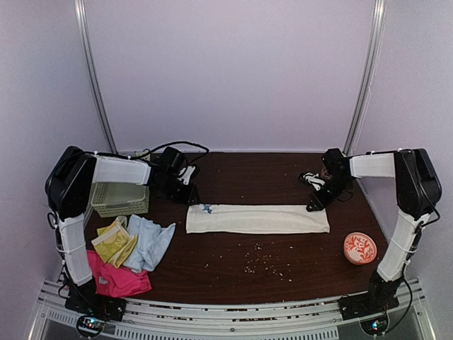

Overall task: Roll the towels
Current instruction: Smooth out the towel at the center of the board.

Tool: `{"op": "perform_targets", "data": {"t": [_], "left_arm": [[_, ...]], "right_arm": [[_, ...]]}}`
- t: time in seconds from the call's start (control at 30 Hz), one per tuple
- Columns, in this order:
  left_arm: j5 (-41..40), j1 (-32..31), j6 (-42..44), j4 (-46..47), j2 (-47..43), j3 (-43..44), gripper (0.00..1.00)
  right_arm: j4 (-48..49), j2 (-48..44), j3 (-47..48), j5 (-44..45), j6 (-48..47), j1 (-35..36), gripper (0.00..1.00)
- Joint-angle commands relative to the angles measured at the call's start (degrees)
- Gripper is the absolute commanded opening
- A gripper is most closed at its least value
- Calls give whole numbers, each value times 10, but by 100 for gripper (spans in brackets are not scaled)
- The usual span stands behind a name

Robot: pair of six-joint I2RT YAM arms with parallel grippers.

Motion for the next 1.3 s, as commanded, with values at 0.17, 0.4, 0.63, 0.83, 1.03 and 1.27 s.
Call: {"op": "perform_targets", "data": {"t": [0.17,0.4,0.63,0.83,1.03,1.27], "left_arm": [[77,-26,45,-47,-71,-3,23],[46,-25,57,-90,-43,-34,22],[48,-24,48,-83,1,-34,21],[42,-24,45,-77,8,-37,21],[37,-24,47,-76,13,-36,21],[39,-25,47,-76,8,-33,21]], "right_arm": [[-125,-128,-28,-44,-115,11,29],[-128,-179,-112,76,-169,28,40],[-90,-160,-140,163,-178,67,40],[-66,-145,-141,204,-166,78,35],[-63,-140,-151,226,-172,79,29],[-81,-147,-149,222,-177,80,5]]}}
